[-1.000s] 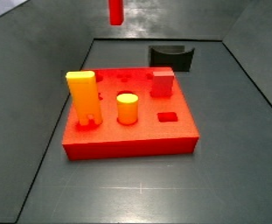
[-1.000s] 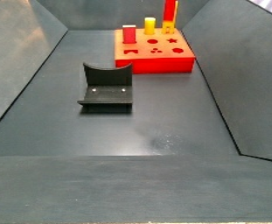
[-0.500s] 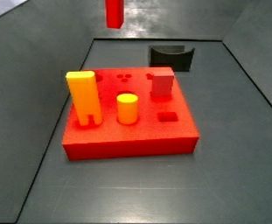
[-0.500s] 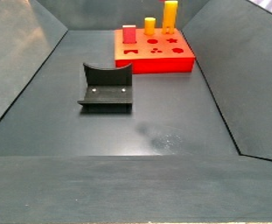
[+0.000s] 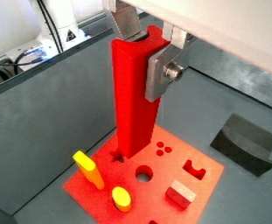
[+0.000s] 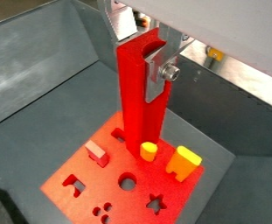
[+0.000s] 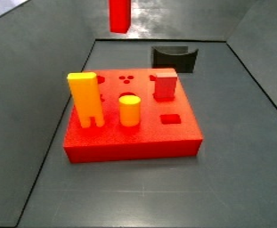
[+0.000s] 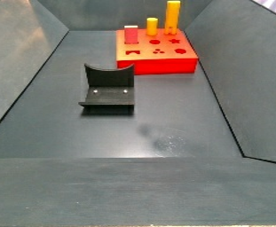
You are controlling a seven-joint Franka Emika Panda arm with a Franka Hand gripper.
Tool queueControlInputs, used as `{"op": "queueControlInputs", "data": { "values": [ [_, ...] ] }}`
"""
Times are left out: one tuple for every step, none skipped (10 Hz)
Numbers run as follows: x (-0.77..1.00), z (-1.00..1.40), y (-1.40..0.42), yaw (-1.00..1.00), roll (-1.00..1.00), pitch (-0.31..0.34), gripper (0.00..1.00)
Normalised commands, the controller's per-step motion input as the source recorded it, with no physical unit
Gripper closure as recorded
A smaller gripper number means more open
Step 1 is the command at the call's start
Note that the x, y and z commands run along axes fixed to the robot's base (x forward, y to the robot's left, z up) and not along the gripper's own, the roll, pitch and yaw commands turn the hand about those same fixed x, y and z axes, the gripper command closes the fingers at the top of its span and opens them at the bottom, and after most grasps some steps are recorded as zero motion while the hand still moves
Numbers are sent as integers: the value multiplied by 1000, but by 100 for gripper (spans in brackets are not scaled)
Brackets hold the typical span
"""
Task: Pick up the arch object. Move up. Move to above the board. Insert the arch object.
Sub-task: Insert the arch object.
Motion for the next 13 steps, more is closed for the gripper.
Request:
{"op": "queueControlInputs", "data": {
  "values": [
    [11,-471,77,-937,97,0,100],
    [14,-620,146,-851,136,43,100],
    [11,-597,137,-871,124,29,100],
    [57,-511,134,-900,77,0,100],
    [334,-340,243,-769,4,0,100],
    [526,-231,320,-657,0,0,100],
    [634,-131,340,-589,-33,0,100],
    [697,-94,340,-534,-83,-11,100],
    [680,-143,334,-546,-56,0,100],
    [580,-203,337,-606,-16,0,100],
    [300,-177,189,-837,0,-3,100],
    [249,-180,169,-866,0,-3,100],
    [249,-191,166,-866,0,0,100]
  ]
}}
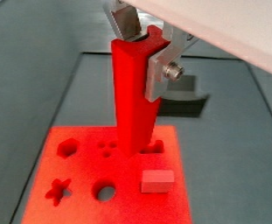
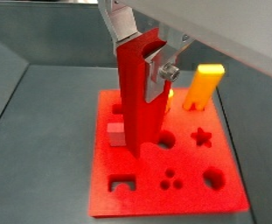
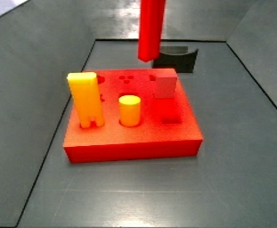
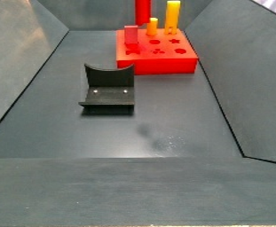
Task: Pick up the arch object. Move up. Move to above the board. Insert the arch object.
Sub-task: Insert the arch object.
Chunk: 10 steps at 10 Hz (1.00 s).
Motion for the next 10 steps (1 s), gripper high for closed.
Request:
{"op": "queueControlInputs", "data": {
  "values": [
    [251,-191,166,-866,0,0,100],
    [234,-203,169,-871,0,0,100],
    [177,-211,134,-911,0,0,100],
    [97,-214,86,-966,0,0,100],
    [60,-217,60,-991,0,0,100],
    [31,-223,34,-1000,0,0,100],
    [20,-229,29,-1000,0,0,100],
    [23,-220,20,-1000,0,-3,100],
    [29,-217,20,-1000,0,-3,100],
    [351,-86,203,-611,-26,83,100]
  ]
}}
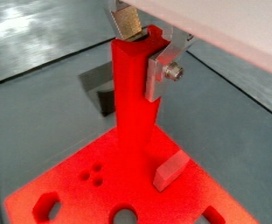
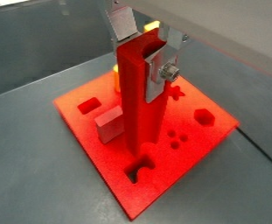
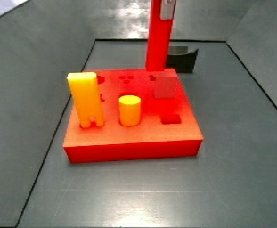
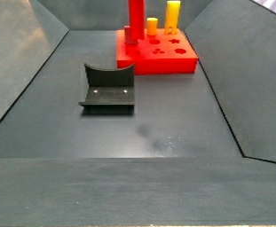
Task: Pick up the arch object. Move up. Move to above the board. Insert the arch object.
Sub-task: Insert the arch object.
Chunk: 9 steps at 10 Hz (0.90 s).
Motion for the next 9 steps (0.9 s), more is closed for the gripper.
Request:
{"op": "queueControlInputs", "data": {
  "values": [
    [0,0,-9,0,6,0,100],
    [166,-223,80,0,47,51,100],
    [229,-374,77,-31,80,54,100],
    [69,-446,143,0,97,59,100],
    [0,-383,160,0,64,39,100],
    [83,-346,163,0,31,34,100],
    [0,-314,151,0,37,41,100],
    [0,-283,29,0,17,17,100],
    [0,-343,-111,0,36,0,100]
  ]
}}
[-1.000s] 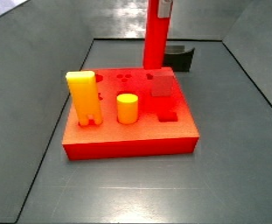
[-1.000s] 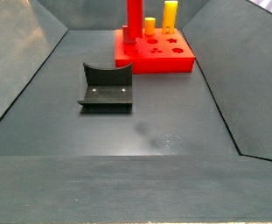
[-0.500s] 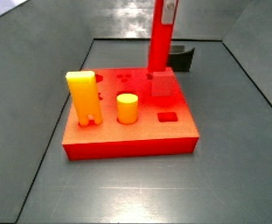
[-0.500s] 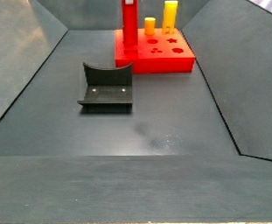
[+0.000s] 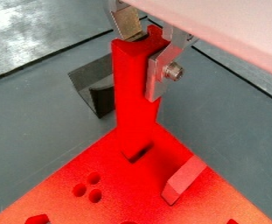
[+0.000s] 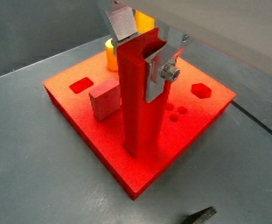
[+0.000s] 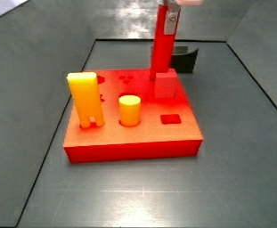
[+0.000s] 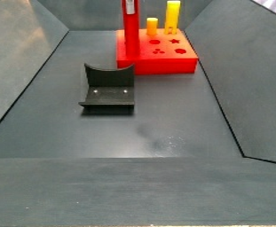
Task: Pick up the arch object. Move up. Move to above the board. Insert the arch object.
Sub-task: Insert the arch object.
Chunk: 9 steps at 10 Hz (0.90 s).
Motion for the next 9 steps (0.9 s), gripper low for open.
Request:
{"op": "queueControlInputs", "data": {
  "values": [
    [0,-249,-371,20,87,0,100],
    [0,-183,-383,0,77,0,100],
    [0,-203,-314,0,40,0,100],
    [29,-366,-94,14,10,0,100],
    [9,-626,-17,0,59,0,100],
    [43,-574,0,0,64,3,100],
    [63,-503,0,0,17,0,100],
    [0,-411,0,0,0,-41,100],
    [0,-169,0,0,-3,-70,100]
  ]
}}
